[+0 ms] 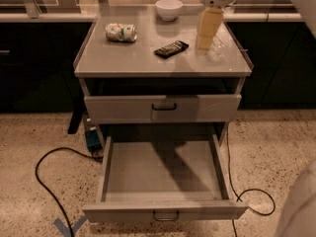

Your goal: Place rxbar chocolate into top drawer

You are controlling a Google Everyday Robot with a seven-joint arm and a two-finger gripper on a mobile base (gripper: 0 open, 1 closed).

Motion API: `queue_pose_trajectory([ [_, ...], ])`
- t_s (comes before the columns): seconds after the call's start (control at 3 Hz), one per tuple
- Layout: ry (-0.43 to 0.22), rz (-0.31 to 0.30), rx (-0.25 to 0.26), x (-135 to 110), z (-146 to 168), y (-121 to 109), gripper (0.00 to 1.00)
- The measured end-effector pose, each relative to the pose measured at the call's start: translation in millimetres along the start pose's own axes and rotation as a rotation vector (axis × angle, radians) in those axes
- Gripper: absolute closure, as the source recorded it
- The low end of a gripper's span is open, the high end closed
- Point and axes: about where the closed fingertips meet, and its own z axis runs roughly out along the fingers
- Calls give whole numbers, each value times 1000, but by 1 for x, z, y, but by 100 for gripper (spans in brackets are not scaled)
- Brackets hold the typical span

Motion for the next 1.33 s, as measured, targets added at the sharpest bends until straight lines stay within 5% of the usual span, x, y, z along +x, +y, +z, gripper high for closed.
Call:
queue_pose_trajectory([
  [0.67,-42,-152,-13,-54,82,-36,0],
  [1.0,-18,-213,-47,-64,122,-50,0],
  [1.33,37,-199,-55,-47,148,-72,0],
])
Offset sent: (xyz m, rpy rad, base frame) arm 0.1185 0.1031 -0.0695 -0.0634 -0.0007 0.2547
